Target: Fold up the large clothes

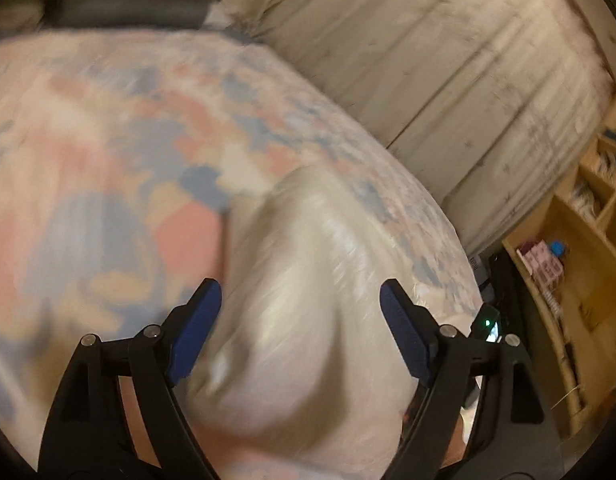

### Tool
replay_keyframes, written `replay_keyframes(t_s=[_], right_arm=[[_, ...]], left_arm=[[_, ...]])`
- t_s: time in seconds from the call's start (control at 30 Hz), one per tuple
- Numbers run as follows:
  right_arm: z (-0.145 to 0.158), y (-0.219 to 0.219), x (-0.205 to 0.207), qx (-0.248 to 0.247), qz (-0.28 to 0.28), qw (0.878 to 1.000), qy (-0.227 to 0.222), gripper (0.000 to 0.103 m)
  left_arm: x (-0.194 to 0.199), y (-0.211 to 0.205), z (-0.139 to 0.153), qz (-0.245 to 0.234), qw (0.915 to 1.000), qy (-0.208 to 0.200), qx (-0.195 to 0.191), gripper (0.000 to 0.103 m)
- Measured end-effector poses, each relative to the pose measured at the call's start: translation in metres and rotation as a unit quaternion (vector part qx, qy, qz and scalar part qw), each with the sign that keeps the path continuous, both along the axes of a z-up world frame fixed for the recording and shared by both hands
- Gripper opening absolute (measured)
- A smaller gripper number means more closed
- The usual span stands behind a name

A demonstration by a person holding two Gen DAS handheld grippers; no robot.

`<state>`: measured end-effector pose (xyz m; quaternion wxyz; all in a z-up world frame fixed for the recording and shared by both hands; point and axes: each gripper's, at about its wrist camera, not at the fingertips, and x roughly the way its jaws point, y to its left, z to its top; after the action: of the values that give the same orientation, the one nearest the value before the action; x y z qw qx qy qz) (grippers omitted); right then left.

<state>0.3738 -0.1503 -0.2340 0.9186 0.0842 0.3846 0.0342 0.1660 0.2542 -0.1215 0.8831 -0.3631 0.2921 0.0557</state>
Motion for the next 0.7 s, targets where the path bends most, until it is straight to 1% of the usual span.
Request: replay_keyframes(t_s=[0.17, 0.27, 0.37, 0.47, 0.53, 0.63, 0.67, 0.7], right_arm=[[0.000, -0.001, 0.000, 0.000, 0.000, 1.000, 0.000, 0.039], [0.000, -0.001, -0.001, 0.000, 0.000, 1.000, -0.001, 0.039], [0.000, -0.001, -0.001, 0.000, 0.000, 1.000, 0.000, 0.039], [0.000, -0.001, -0.001, 0.001, 0.000, 1.000, 0.000, 0.039], [0.001, -0.002, -0.003, 0.001, 0.000, 1.000, -0.001, 0.039], [0.001, -0.002, -0.003, 0.002, 0.000, 1.000, -0.001, 0.039], [0.001, -0.002, -0.003, 0.003, 0.000, 1.000, -0.001, 0.039], [0.001, -0.002, -0.002, 0.004, -0.001, 1.000, -0.001, 0.039]], left_arm=[[-0.041, 0.001, -0.029, 0.010, 0.9976, 0.056, -0.039, 0.080], [-0.045, -0.001, -0.046, -0.011, 0.9945, 0.074, -0.074, 0.079], [-0.030, -0.008, -0.059, -0.030, 0.9915, 0.081, -0.097, 0.080], [-0.002, -0.013, -0.073, -0.046, 0.9901, 0.076, -0.109, 0.080], [0.015, -0.013, -0.081, -0.058, 0.9880, 0.063, -0.129, 0.080], [0.045, -0.012, -0.091, -0.050, 0.9884, 0.059, -0.131, 0.081], [0.053, -0.013, -0.092, -0.045, 0.9891, 0.060, -0.127, 0.079], [0.060, -0.014, -0.091, -0.037, 0.9901, 0.057, -0.123, 0.073]])
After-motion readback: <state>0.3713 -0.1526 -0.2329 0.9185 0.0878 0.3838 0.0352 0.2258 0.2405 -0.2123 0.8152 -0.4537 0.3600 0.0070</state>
